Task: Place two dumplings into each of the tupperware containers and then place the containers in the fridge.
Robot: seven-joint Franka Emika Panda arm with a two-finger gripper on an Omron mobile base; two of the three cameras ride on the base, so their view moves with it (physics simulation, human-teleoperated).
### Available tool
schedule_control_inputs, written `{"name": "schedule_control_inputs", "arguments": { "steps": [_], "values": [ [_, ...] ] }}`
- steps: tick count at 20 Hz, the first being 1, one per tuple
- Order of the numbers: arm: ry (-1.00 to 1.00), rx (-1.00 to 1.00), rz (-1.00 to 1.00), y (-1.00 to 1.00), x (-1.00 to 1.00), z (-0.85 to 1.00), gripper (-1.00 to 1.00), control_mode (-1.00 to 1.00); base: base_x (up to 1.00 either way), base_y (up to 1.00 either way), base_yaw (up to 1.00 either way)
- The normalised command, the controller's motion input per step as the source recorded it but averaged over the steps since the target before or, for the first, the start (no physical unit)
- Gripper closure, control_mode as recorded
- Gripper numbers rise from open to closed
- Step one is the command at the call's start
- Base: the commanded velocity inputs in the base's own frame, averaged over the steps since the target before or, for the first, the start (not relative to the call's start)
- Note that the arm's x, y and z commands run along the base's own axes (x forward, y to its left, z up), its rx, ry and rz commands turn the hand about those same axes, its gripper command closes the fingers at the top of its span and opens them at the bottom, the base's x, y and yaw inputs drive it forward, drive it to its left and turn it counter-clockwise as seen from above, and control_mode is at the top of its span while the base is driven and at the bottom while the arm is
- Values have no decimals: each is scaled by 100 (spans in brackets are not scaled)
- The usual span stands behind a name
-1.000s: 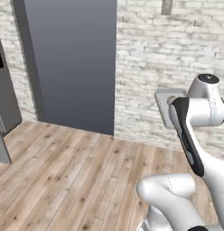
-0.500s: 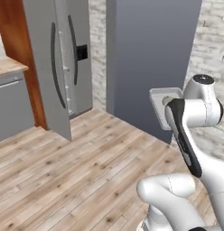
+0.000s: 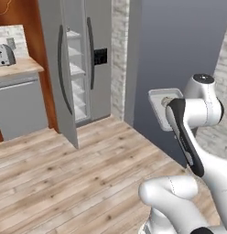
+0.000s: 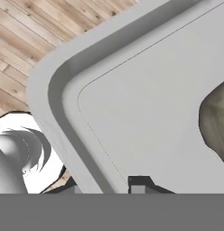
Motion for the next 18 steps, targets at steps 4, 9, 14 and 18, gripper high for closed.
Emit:
{"name": "schedule_control_inputs", "arguments": {
  "steps": [4,9,14,18],
  "values": [
    [0,0,0,0,0,0,100,100,99,-89,39],
    [0,0,0,0,0,0,100,100,100,-36,57],
    [0,0,0,0,0,0,100,100,94,-76,43],
    [0,0,0,0,0,0,100,100,81,-76,29]
  ]
}}
